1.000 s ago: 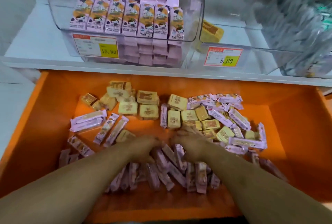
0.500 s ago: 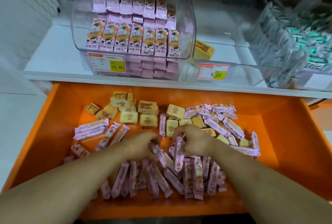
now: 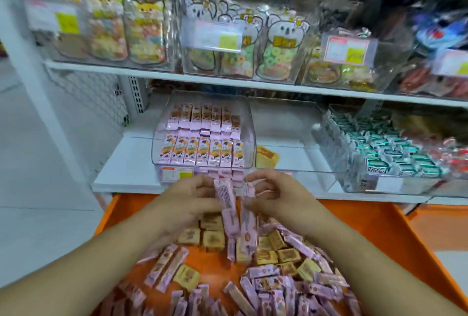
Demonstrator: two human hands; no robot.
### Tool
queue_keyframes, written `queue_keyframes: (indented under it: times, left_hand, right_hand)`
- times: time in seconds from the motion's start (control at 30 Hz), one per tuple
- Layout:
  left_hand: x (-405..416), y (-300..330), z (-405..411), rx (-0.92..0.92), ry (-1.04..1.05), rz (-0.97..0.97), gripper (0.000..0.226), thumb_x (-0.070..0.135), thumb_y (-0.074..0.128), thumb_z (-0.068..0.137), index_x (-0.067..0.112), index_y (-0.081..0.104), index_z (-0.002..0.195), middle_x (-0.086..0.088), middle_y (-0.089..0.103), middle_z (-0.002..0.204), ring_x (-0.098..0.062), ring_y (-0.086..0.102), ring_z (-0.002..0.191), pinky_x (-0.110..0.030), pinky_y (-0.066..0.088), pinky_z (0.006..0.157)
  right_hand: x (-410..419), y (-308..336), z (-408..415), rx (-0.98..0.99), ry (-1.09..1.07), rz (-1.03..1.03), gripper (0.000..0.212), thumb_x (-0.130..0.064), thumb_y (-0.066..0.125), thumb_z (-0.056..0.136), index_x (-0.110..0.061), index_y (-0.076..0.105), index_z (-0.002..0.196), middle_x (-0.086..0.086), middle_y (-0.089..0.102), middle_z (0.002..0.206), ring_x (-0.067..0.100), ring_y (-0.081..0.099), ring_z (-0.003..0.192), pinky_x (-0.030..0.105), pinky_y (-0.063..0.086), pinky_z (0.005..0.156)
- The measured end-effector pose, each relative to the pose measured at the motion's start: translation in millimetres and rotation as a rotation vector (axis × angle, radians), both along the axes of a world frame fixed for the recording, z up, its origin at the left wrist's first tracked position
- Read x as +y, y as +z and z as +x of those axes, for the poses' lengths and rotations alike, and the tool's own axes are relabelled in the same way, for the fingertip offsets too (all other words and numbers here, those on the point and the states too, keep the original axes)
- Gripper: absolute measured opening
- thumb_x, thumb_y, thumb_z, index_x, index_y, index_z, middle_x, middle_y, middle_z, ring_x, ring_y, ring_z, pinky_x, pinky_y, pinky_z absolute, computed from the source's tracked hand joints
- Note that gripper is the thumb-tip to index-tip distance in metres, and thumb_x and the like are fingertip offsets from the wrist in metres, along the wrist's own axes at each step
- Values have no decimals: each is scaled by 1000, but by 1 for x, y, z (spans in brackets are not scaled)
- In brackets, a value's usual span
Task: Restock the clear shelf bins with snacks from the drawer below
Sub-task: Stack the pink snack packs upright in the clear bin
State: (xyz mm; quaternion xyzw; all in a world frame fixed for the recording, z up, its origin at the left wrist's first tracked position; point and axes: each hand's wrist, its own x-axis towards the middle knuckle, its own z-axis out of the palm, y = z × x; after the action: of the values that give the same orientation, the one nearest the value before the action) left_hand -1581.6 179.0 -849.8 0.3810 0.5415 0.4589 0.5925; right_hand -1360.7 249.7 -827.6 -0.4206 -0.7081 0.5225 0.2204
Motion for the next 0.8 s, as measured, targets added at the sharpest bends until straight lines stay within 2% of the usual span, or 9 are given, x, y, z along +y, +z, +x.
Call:
queue_keyframes:
  times: [0.13,0.23,0.33,0.43,0.57,0.63,0.7,0.77,0.8]
  left_hand:
    - [-10,14,7,-206,84,-2,25,-11,59,91,-4,71,111,-21,77,104,-30,75,91,-36,62,76]
    - [-10,17,9,-188,64,-17,21,-8,58,95,-4,70,111,-19,78,100,-29,76,87,-36,57,80]
    - [-6,16,9,-103,8,-42,29,-8,67,90,-2,71,118,-17,78,107,-26,75,97,-35,55,84]
    - [2,16,7,-62,2,-66,35,-5,74,85,4,72,120,-16,77,112,-34,73,108,-42,55,93]
    - [12,16,3,-86,42,-110,36,-4,73,88,8,72,121,-21,75,115,-40,72,109,-56,54,101]
    - [15,17,2,-82,36,-121,34,1,73,89,12,72,121,-19,76,113,-39,73,107,-58,56,97]
    - [16,16,1,-73,26,-122,34,4,74,90,14,72,122,-16,77,112,-36,75,105,-54,59,91]
    - [16,16,2,-49,2,-112,33,6,75,89,15,73,121,-14,77,111,-32,75,106,-53,58,93]
    - [15,16,3,-33,-7,-108,33,5,76,89,15,73,120,-12,78,111,-30,75,106,-52,58,95]
  right_hand:
    - [-11,4,-9,87,-24,-4,35,-24,88,84,-31,70,113,0,52,96,12,52,74,31,45,71]
    - [-10,0,-17,104,-73,-16,37,-32,91,79,-37,70,109,-7,51,87,11,52,71,34,46,67]
    - [-5,-2,-23,94,-96,21,36,-35,92,79,-41,68,105,-8,53,84,9,54,70,31,47,62]
    - [6,-3,-23,100,-114,50,35,-31,88,83,-46,68,108,-1,62,105,11,68,90,32,59,79]
    - [15,-1,-21,148,-128,29,35,-20,82,90,-37,70,117,2,58,110,20,70,99,27,60,81]
    - [18,-3,-23,173,-169,0,37,-30,88,83,-34,69,115,2,61,107,23,73,97,37,62,85]
    - [22,-9,-24,151,-200,3,54,-55,91,69,-33,67,112,1,64,106,24,74,95,48,62,86]
    - [22,-12,-25,81,-214,29,62,-67,89,61,-34,65,107,-3,63,100,18,73,87,43,61,76]
    - [20,-11,-26,55,-215,53,57,-64,90,64,-33,64,104,-5,62,95,15,69,80,37,57,69]
